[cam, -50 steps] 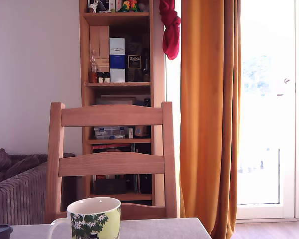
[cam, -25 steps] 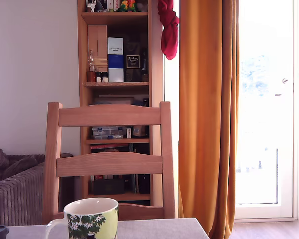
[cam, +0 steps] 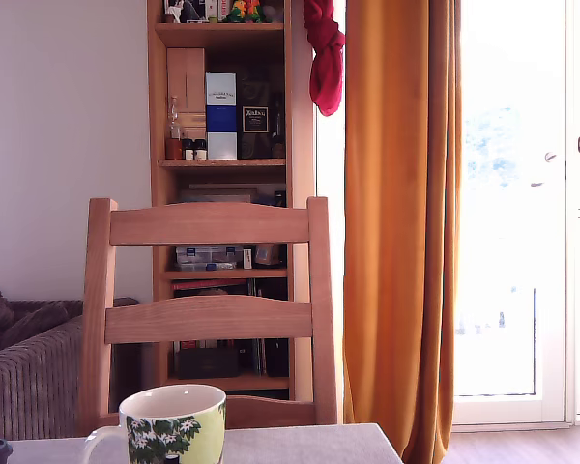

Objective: Pick the grey coffee capsule and place it inside the green coffee cup

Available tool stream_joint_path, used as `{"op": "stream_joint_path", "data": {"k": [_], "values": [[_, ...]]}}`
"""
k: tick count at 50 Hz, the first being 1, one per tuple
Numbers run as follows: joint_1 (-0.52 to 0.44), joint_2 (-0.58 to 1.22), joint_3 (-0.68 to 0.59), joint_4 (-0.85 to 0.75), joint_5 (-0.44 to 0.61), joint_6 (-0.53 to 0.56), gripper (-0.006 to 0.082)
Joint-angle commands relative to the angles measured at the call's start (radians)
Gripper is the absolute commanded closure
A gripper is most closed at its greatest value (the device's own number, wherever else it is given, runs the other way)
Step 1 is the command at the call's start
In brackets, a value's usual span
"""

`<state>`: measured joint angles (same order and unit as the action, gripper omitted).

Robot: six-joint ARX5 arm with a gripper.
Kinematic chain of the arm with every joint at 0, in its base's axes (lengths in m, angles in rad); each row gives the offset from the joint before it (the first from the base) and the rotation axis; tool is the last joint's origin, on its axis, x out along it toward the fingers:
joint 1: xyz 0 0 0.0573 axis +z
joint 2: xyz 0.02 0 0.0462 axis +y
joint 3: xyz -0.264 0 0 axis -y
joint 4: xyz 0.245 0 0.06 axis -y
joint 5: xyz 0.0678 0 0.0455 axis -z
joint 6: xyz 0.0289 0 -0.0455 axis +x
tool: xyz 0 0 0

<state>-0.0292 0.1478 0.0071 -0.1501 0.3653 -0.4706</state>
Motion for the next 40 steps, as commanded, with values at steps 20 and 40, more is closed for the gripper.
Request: {"op": "stream_joint_path", "data": {"k": [20, 40], "values": [[-0.046, 0.294, 0.06, 0.029, -0.058, 0.019, 0.0114], [-0.047, 0.808, 0.354, -0.119, -0.09, 0.169, 0.006]]}}
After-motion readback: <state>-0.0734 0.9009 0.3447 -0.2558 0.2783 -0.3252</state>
